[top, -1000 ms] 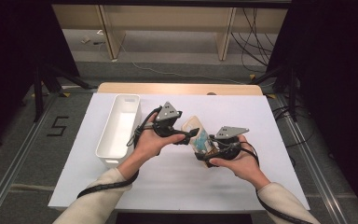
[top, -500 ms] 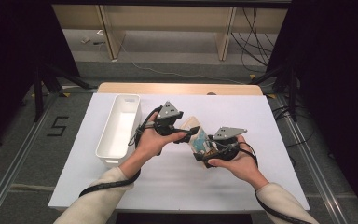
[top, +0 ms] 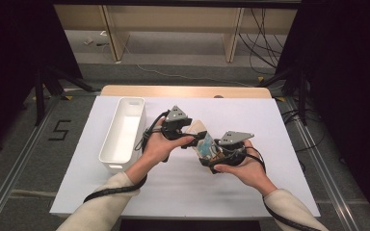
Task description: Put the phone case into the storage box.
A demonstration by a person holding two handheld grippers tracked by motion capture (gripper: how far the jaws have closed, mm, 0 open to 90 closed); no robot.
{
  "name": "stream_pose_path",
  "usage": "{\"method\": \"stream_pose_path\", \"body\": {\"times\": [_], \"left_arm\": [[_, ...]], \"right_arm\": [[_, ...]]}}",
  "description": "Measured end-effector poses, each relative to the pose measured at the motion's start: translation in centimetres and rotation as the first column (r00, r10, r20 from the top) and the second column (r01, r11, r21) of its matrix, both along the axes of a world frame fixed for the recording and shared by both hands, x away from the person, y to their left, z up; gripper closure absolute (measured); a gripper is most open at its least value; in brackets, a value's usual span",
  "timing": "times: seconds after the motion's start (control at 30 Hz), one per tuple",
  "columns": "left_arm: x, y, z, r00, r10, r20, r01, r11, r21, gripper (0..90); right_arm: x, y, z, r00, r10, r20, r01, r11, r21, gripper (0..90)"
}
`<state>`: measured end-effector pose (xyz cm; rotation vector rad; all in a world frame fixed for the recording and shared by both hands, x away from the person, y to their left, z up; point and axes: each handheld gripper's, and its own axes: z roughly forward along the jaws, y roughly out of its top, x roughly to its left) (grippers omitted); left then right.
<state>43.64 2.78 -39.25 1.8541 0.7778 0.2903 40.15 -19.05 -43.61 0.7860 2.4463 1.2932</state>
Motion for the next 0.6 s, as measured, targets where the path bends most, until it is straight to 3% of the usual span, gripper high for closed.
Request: {"method": "stream_pose_path", "body": {"times": [0.13, 0.6], "left_arm": [[0.07, -0.04, -0.12, 0.9994, 0.012, -0.032, -0.012, 0.9999, -0.006, 30.4], [0.17, -0.21, -0.39, 0.9971, 0.03, -0.07, -0.03, 0.9995, -0.01, 43.8]], "right_arm": [[-0.08, 0.1, 0.05, 0.9999, 0.003, 0.01, -0.003, 1.0, -0.007, 11.8], [-0.18, 0.28, 0.02, 0.9998, 0.005, 0.018, -0.005, 1.0, -0.013, 11.7]]}}
